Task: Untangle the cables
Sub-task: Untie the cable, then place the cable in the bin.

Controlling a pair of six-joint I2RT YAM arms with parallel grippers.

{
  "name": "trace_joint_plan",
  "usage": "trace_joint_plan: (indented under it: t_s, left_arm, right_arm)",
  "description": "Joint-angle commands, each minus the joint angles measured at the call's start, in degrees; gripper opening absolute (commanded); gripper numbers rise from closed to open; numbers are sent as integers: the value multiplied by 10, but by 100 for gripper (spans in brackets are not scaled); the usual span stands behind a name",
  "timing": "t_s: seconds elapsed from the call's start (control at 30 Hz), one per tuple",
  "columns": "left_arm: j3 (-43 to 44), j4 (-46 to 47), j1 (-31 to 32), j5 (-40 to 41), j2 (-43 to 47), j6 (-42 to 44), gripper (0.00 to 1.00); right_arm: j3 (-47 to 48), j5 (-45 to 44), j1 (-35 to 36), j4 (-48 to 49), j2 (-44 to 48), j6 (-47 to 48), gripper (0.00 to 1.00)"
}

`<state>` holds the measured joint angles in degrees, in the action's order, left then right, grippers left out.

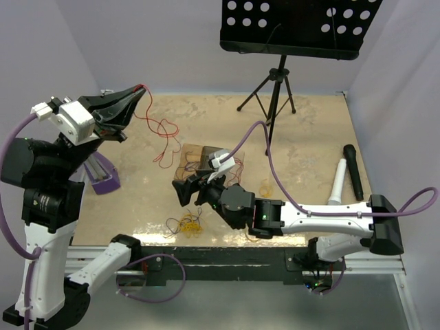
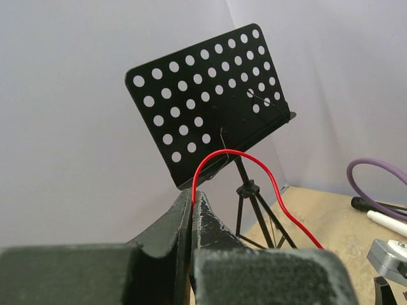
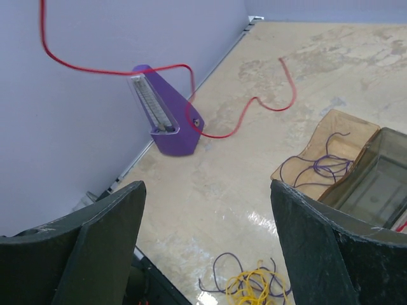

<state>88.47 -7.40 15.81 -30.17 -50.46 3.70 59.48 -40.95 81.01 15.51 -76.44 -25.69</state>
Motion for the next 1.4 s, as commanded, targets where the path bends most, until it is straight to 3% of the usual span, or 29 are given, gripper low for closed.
trace_joint_plan:
  t_s: [0.0, 0.3, 0.53, 0.67, 0.93, 1.1, 1.37]
  left_arm:
    - [6, -1, -2, -15, -3, -20, 0]
    - [0, -2, -2, -16, -3, -18, 0]
    - [3, 1, -2, -29, -6, -32, 0]
    - [7, -4, -2, -18, -3, -32, 0]
    - [-7, 1, -2, -13, 4, -23, 0]
    - [-4, 6, -2, -8, 4, -17, 0]
    - [-8, 14, -2, -16, 8, -29, 0]
  right_arm:
    - [23, 7, 3, 65, 1, 49, 84]
    - [52, 36, 3, 132, -28, 118, 83]
    - [153, 25, 3, 122, -108, 138, 78]
    - [189, 38, 3, 121, -139, 138, 67]
    - [149, 43, 2, 114, -106, 110, 47]
    - [117, 29, 2, 81, -76, 88, 65]
    - [114, 29, 3, 94, -61, 99, 70]
